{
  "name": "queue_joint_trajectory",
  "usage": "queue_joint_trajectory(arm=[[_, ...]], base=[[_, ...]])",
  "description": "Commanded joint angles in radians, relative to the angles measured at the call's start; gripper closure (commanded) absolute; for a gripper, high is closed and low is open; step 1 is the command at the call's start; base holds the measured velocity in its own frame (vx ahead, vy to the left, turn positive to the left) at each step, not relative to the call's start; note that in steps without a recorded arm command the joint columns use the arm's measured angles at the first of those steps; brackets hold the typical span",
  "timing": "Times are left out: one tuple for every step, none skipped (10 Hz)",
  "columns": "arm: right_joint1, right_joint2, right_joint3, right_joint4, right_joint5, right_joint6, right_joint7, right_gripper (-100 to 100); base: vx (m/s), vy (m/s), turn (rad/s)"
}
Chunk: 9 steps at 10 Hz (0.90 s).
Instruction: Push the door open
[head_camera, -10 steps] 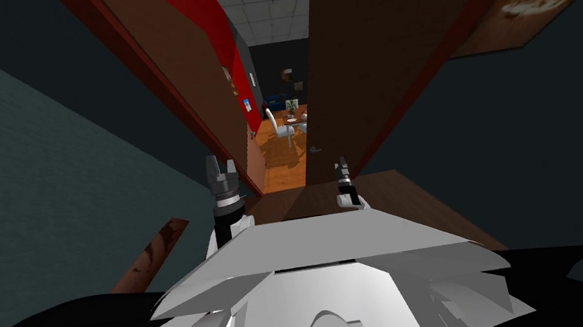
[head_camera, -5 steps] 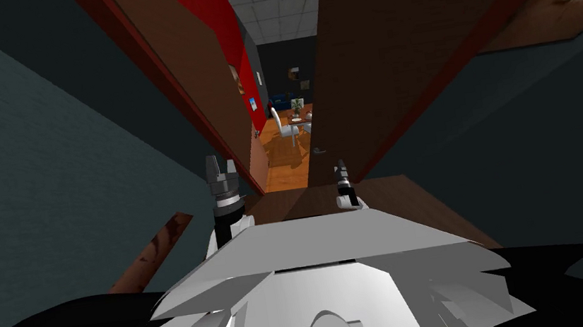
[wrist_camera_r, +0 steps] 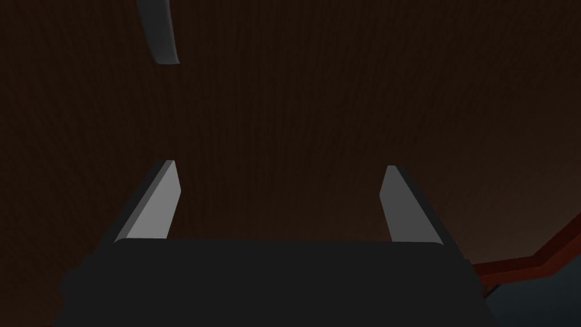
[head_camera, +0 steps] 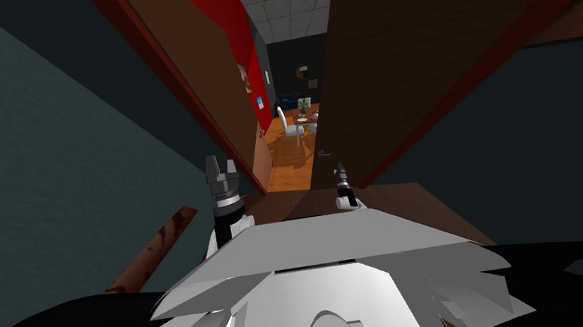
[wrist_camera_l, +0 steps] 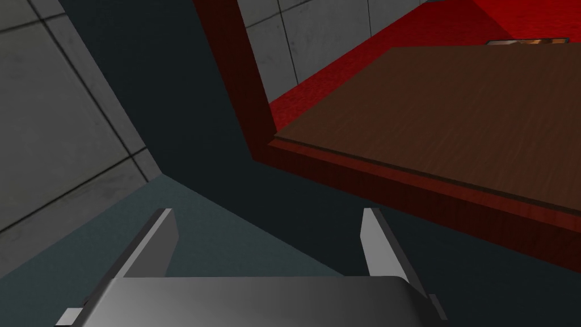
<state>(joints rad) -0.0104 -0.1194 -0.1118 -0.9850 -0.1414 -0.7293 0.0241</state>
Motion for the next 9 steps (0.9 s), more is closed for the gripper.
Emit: queue_joint_trajectory(arm=[[-0.016,-0.002,-0.003,0.050,-0.008,-0.011,-0.002,-100],[-0.026,-0.003,-0.006,0.091,-0.012,-0.017,-0.002,-100],[-0.037,-0.004,-0.008,0.123,-0.016,-0.023,-0.003,-100],[-0.047,-0.005,-0.010,0.154,-0.020,-0.029,-0.004,-100],[-0.056,-0.005,-0.011,0.181,-0.024,-0.034,-0.004,-100],[-0.065,-0.006,-0.013,0.205,-0.027,-0.038,-0.005,-100],[-0.073,-0.007,-0.015,0.232,-0.030,-0.043,-0.005,-100],[-0.081,-0.008,-0.016,0.256,-0.033,-0.048,-0.006,-100],[-0.087,-0.008,-0.017,0.273,-0.036,-0.051,-0.006,-100]], base=[[0.055,-0.062,0.164],[0.060,-0.062,0.145],[0.065,-0.061,0.163],[0.063,-0.050,0.152],[0.057,-0.046,0.107],[0.045,-0.046,0.129],[0.053,-0.053,0.105],[0.063,-0.057,0.112],[0.045,-0.053,0.088]])
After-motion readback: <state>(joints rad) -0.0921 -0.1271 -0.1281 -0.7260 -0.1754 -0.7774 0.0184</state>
